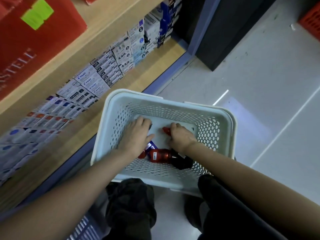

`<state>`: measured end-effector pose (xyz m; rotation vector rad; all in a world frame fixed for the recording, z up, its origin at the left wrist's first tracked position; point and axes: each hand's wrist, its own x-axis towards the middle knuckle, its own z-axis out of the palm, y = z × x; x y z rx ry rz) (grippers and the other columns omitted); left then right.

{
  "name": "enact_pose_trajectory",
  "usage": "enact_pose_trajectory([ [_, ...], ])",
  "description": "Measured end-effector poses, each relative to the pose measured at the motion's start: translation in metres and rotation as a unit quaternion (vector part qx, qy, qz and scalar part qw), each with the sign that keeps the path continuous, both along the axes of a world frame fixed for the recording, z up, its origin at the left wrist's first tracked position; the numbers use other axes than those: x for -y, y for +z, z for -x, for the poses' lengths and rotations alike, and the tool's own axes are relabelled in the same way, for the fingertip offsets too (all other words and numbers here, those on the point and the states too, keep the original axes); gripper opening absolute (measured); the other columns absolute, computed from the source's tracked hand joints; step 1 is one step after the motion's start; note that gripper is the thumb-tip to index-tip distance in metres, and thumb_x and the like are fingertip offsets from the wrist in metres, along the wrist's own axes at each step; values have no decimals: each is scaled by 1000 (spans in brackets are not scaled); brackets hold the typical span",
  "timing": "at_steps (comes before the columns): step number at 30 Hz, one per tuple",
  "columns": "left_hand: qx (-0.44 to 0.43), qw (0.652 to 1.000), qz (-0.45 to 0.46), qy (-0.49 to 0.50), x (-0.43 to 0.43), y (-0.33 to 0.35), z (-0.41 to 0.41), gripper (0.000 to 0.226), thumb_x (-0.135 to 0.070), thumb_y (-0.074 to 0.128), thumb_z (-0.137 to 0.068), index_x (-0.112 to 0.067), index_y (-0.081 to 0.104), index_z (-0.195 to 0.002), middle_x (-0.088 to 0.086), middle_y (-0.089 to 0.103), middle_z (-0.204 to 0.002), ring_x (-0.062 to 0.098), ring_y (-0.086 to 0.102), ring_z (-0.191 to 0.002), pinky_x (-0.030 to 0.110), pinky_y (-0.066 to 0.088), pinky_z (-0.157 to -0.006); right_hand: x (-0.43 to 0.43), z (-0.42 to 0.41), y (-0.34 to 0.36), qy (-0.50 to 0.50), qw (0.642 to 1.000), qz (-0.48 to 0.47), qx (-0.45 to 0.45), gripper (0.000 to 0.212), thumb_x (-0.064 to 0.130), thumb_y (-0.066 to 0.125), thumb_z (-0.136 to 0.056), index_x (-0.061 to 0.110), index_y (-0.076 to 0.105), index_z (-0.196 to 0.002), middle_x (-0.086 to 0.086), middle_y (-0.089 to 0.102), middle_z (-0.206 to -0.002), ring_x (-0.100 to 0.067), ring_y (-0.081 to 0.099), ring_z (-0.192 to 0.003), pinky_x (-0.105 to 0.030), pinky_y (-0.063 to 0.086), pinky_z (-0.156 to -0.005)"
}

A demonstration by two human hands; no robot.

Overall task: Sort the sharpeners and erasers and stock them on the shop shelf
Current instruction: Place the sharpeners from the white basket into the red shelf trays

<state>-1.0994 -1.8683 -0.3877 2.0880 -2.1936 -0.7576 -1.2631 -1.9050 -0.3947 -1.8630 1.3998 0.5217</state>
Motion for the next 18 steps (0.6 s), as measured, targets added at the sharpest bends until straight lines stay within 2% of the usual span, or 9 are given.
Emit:
enact_pose_trajectory([
  [1,-26,999,-24,-26,-2,3,3,37,-34,62,-88,-13,53,-116,4,50,-116,22,52,-107,33,41,-90,1,3,1,-31,999,-21,0,47,17,51,-89,4,36,-131,-18,45,-131,-34,45,-121,-36,38,-98],
  [3,-64,986,-140,-63,-8,2,11,46,-44,63,-85,-17,53,-120,0,50,-119,18,51,-110,33,42,-91,3,10,4,-74,996,-44,1,46,16,50,-88,3,37,-131,-20,46,-130,-35,46,-121,-35,38,-100],
  [5,-28,966,-234,-106,-9,-3,18,55,-51,63,-82,-20,53,-126,0,50,-122,18,44,-117,36,38,-98,5,14,7,-94,994,-51,2,44,15,51,-88,3,39,-130,-19,47,-128,-35,47,-120,-34,38,-98],
  [7,-20,956,-270,-110,-8,-8,21,46,-50,65,-81,-25,59,-119,-1,52,-117,19,42,-115,38,35,-99,5,16,11,-106,993,-55,11,42,14,51,-89,3,40,-128,-19,48,-127,-35,48,-118,-32,38,-94],
  [10,-190,932,-307,39,-8,-8,16,18,-25,72,-82,-21,56,-89,7,62,-100,28,59,-102,42,46,-91,2,19,16,-132,989,-57,28,38,13,51,-89,2,42,-124,-19,48,-123,-34,48,-116,-29,37,-89],
  [12,-252,906,-321,116,-10,0,8,20,-14,67,-85,-19,48,-85,12,64,-98,28,64,-91,39,52,-80,-1,19,18,-151,986,-64,42,35,12,53,-89,2,42,-121,-18,49,-119,-33,49,-112,-26,35,-82],
  [14,-290,884,-324,173,-13,10,0,17,-13,64,-88,-12,50,-97,8,65,-102,18,64,-84,26,52,-68,-1,19,24,-161,982,-70,69,30,13,54,-89,3,46,-116,-14,52,-109,-30,52,-105,-24,34,-75],
  [15,-329,863,-317,216,-13,16,-2,22,-12,63,-88,-10,50,-105,8,65,-105,16,65,-84,24,52,-68,0,19,30,-168,979,-72,92,26,14,54,-89,5,48,-113,-11,54,-103,-27,54,-97,-24,35,-72],
  [18,-456,790,-279,300,-7,44,-6,34,-9,61,-89,-16,51,-121,8,67,-111,17,67,-92,29,54,-80,-1,22,59,-253,930,-129,234,21,17,55,-93,11,45,-112,-10,65,-95,-16,58,-72,-22,42,-57],
])
